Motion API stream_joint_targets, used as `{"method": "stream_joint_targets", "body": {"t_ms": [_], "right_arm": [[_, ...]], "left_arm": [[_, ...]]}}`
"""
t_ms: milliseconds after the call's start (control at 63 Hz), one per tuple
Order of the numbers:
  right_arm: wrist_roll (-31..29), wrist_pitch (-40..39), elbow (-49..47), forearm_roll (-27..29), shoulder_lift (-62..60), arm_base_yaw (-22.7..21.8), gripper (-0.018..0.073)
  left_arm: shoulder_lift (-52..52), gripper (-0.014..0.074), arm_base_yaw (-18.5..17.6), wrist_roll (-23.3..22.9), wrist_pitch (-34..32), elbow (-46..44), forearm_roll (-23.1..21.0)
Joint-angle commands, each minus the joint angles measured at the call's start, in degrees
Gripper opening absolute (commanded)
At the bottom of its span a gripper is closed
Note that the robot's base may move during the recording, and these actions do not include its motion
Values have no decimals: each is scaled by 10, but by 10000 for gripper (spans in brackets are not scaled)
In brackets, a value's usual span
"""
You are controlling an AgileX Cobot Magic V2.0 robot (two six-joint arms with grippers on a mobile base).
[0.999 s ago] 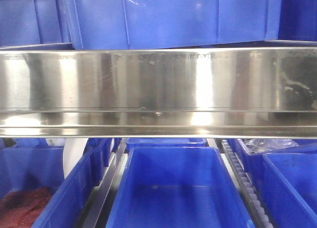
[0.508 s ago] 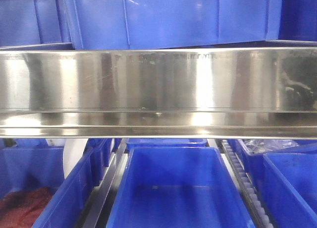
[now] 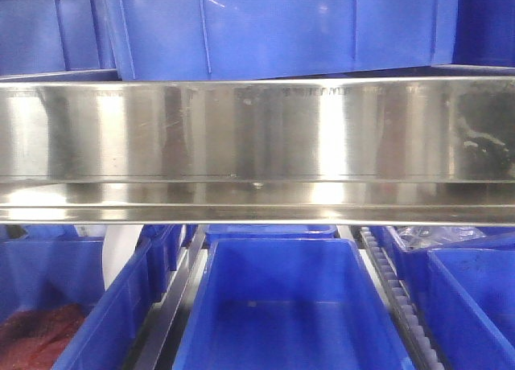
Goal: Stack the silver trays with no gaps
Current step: 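Hold the tray in both grippers and turn the base away from the shelf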
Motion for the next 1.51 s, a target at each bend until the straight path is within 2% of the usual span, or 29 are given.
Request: {"method": "stream_joint_targets", "body": {"t_ms": [0, 1491], "right_arm": [[-13, 45, -18, 28, -17, 7, 56], [-13, 45, -18, 28, -17, 7, 56]], "left_arm": [[-20, -48, -13, 21, 24, -14, -27], [-15, -48, -13, 21, 24, -14, -28]]}}
